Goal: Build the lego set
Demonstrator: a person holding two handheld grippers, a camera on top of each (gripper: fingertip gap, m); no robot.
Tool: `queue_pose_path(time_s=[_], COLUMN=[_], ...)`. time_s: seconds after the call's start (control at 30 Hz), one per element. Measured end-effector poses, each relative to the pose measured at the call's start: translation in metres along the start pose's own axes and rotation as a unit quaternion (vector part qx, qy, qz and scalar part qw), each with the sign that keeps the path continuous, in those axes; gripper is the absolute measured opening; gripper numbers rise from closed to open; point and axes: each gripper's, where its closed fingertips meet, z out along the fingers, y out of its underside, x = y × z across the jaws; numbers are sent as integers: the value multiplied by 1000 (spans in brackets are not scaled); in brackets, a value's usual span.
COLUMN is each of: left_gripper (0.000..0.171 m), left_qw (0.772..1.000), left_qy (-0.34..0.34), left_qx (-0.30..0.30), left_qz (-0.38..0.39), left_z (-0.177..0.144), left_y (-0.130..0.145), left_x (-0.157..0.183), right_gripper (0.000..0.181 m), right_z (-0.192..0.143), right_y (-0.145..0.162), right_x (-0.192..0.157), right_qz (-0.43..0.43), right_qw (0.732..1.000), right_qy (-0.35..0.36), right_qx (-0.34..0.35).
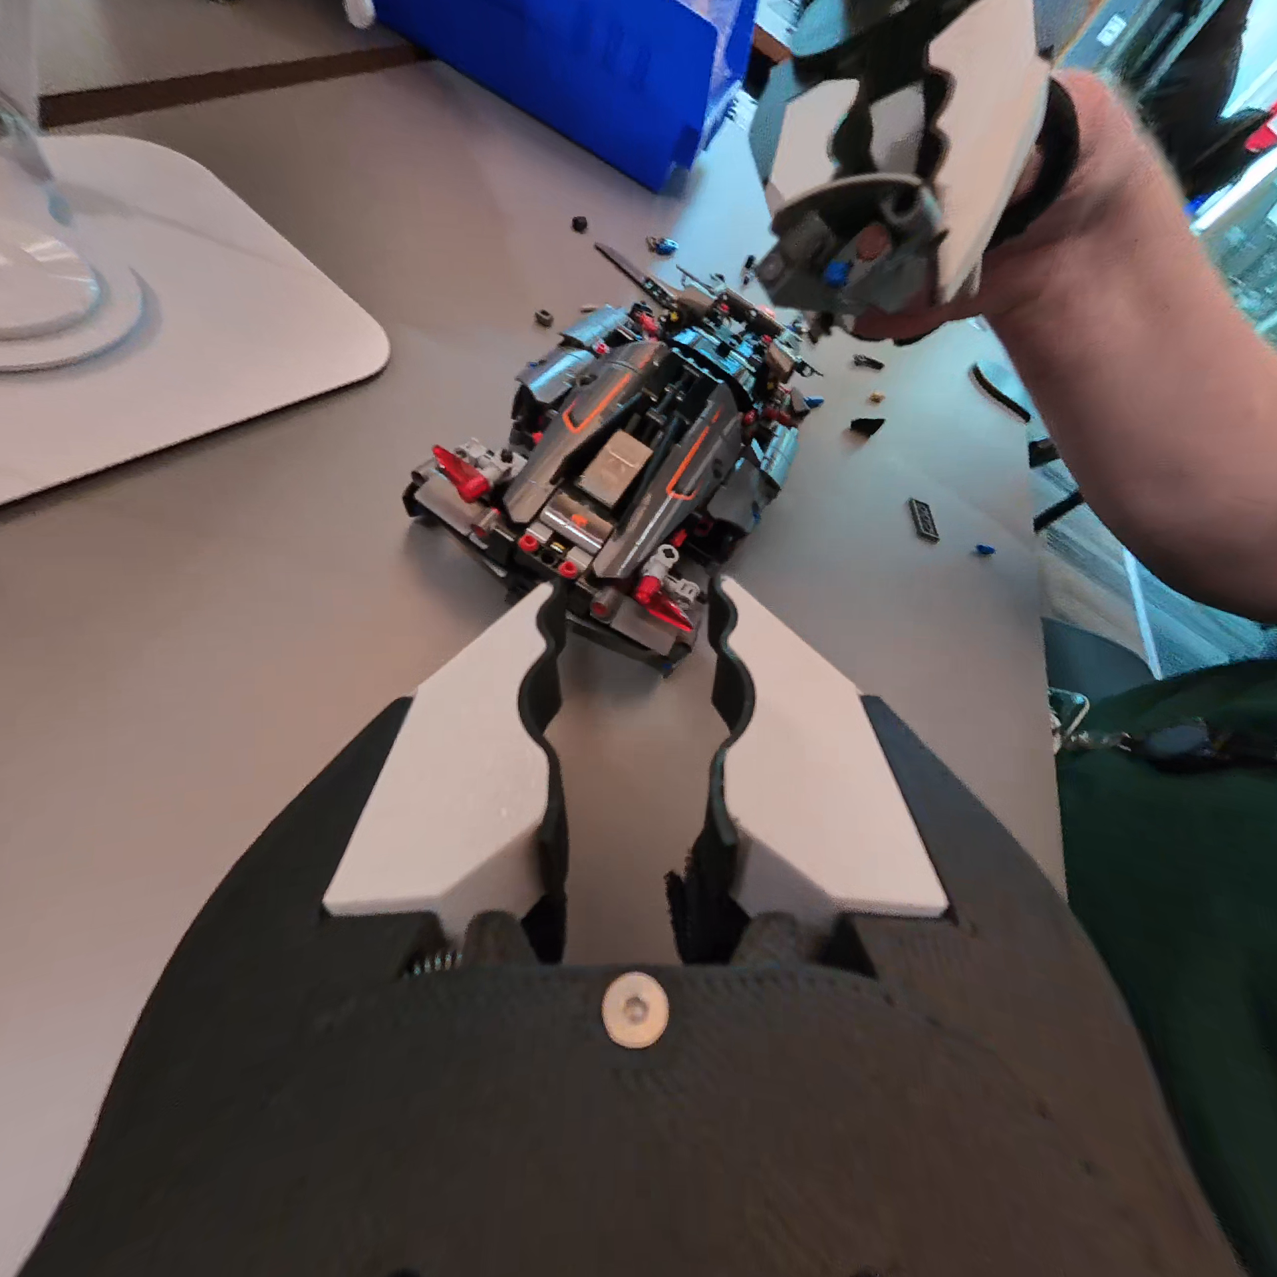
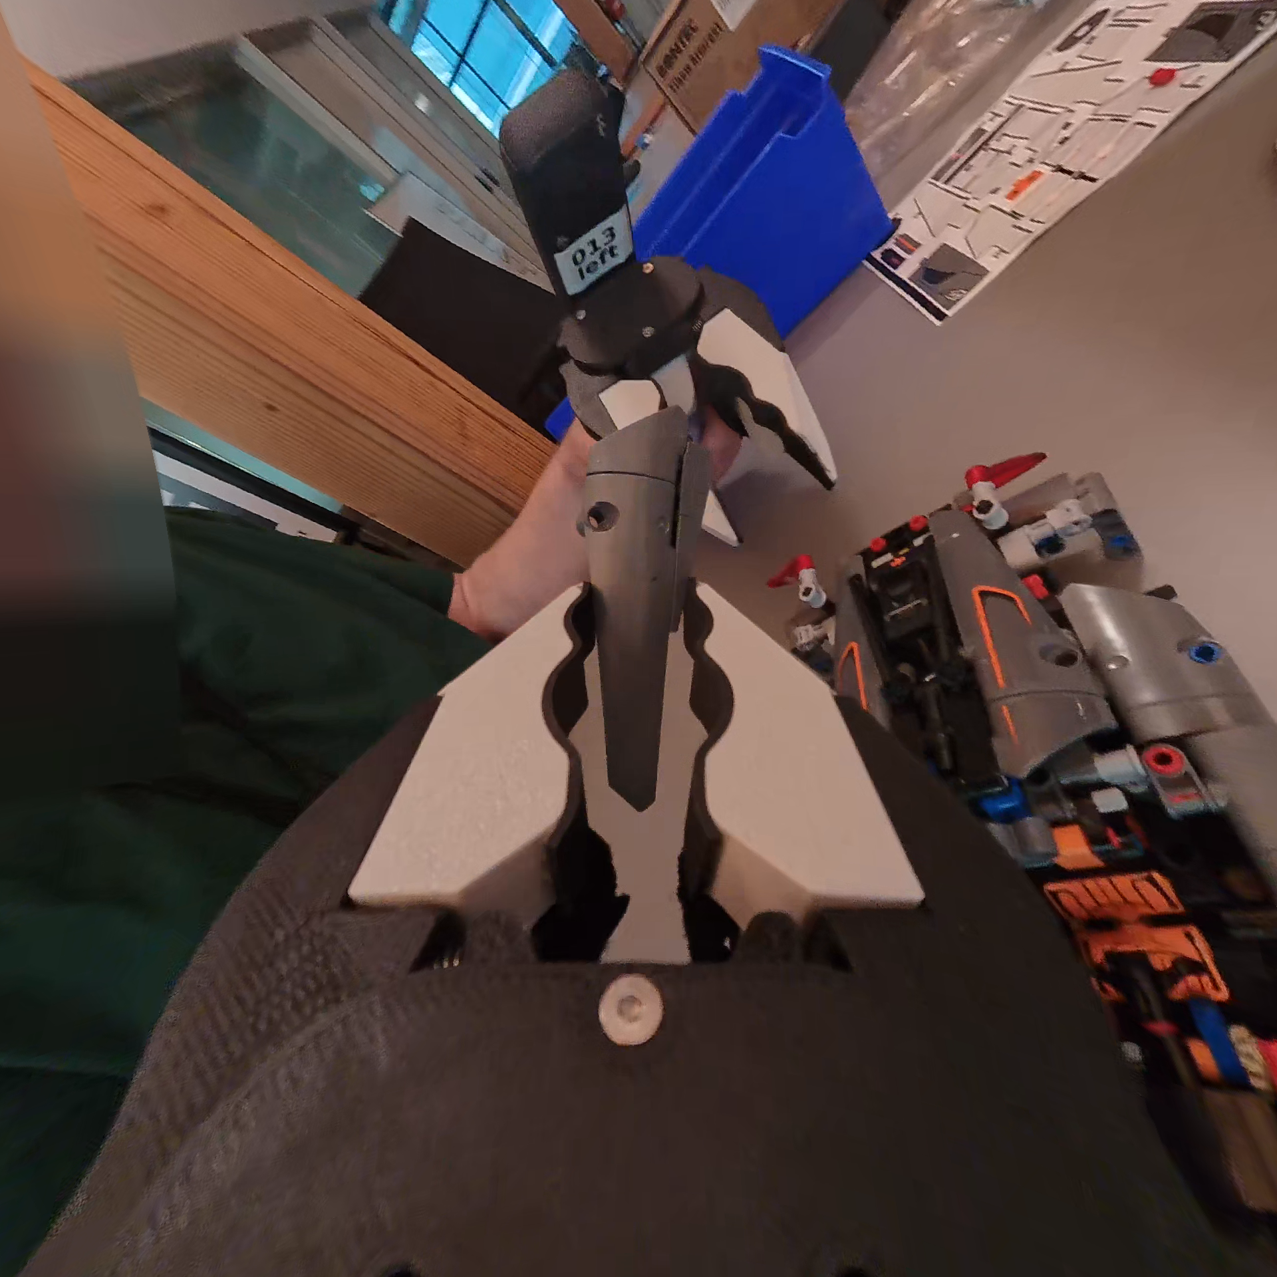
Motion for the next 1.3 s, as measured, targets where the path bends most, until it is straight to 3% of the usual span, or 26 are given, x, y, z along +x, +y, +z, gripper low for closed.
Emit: queue_pose_path(time_s=[0.1, 0.33, 1.3], left_gripper=[38, 42, 36], left_qw=[999, 995, 997], left_qy=[20, -18, -1], left_qx=[-26, -50, -5], left_qz=[11, 79, 75], left_z=[7, 23, 22], left_y=[12, 25, 20], left_x=[8, 15, 10], right_gripper=[24, 24, 24], right_z=[-1, 0, 6], right_y=[4, 9, 9], right_x=[5, 11, 15], right_qz=[2, 6, -21], right_qw=[1000, 999, 998], right_qy=[20, 31, 55], right_qx=[-9, -14, -24])
